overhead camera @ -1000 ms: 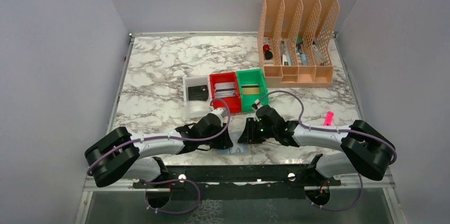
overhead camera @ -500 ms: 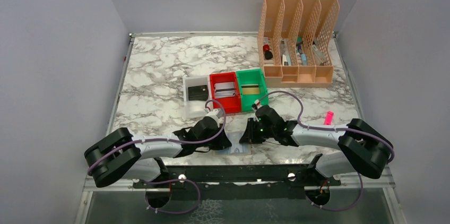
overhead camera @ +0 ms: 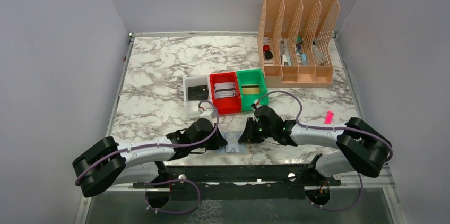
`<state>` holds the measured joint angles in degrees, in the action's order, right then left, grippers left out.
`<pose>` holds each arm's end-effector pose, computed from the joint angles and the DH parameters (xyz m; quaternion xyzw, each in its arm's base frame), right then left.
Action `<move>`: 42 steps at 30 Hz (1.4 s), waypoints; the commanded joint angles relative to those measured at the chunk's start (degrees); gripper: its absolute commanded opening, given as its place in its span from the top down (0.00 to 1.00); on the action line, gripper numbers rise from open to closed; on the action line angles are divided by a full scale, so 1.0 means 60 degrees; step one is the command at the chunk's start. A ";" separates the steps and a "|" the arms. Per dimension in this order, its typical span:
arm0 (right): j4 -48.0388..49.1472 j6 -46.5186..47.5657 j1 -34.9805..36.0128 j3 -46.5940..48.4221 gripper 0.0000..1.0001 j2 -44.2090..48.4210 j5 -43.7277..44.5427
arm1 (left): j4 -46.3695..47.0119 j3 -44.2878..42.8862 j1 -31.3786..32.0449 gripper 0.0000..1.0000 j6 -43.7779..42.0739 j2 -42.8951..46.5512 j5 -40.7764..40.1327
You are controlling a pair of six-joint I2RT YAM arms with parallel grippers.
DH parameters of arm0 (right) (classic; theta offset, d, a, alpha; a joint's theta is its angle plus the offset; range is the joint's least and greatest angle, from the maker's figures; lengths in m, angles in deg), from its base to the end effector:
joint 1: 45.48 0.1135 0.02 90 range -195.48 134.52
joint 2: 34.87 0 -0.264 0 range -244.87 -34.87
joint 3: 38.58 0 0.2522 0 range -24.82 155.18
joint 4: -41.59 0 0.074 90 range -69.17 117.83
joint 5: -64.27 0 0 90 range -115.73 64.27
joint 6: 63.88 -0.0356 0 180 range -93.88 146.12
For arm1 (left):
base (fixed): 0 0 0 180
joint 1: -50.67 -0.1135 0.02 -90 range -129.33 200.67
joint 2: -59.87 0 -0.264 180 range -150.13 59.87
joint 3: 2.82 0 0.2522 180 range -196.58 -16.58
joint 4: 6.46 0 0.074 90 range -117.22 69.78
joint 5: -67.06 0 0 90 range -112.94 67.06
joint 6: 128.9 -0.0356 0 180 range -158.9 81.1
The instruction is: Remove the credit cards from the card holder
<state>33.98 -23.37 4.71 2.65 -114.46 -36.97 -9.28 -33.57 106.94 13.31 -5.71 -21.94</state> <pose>0.1520 0.1932 0.1383 -0.0423 0.9224 0.3437 0.1712 0.1131 -0.1705 0.1429 0.0356 0.8967 -0.3625 0.2514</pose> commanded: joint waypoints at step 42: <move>-0.0586 0.0902 0.0116 0.0727 0.65 -0.0369 -0.0315 | -0.0775 0.0018 0.0011 1.00 -0.0351 0.0982 -0.0598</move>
<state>34.94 -18.00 5.06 5.14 -116.85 -44.43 -13.81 -32.57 106.94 12.23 0.30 -24.74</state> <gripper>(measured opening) 0.341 0.009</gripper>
